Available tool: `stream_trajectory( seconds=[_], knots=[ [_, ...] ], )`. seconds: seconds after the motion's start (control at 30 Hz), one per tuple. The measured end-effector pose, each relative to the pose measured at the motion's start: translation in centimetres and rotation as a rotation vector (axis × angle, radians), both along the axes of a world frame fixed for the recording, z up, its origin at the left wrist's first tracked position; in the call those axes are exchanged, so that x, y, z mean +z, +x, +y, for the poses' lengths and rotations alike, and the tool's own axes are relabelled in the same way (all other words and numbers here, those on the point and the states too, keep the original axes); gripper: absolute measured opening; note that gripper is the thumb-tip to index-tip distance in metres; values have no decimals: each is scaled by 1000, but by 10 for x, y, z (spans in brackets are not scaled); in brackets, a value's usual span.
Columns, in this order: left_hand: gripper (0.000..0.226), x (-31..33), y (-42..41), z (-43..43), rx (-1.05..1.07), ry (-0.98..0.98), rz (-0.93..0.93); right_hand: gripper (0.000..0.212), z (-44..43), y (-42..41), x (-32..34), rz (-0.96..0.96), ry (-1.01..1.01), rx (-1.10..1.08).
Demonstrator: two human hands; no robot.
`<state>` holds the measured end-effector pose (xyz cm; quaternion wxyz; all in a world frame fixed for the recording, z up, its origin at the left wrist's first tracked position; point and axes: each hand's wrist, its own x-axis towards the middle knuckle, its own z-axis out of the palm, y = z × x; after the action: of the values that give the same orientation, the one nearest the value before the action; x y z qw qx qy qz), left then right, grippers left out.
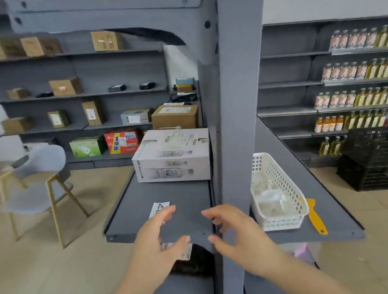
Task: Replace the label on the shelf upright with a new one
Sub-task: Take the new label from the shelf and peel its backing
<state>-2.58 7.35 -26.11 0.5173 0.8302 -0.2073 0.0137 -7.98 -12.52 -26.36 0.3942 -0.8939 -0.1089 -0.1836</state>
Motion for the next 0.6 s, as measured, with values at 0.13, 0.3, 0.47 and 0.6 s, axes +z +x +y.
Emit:
stream_trajectory(
  seconds=[0.13, 0.3, 0.47, 0.6],
  knots=[
    [47, -20, 27, 47, 264, 22, 49, 42, 32, 48, -21, 110, -81, 89],
    [40, -24, 54, 79, 370, 64, 82, 43, 58, 105, -43, 192, -178, 70],
    [34, -34, 64, 79, 355, 40, 129, 48, 68, 135, -56, 202, -306, 40],
    [30, -46, 63, 70, 369, -8, 201, 56, 67, 140, -60, 160, -383, 8]
  ],
)
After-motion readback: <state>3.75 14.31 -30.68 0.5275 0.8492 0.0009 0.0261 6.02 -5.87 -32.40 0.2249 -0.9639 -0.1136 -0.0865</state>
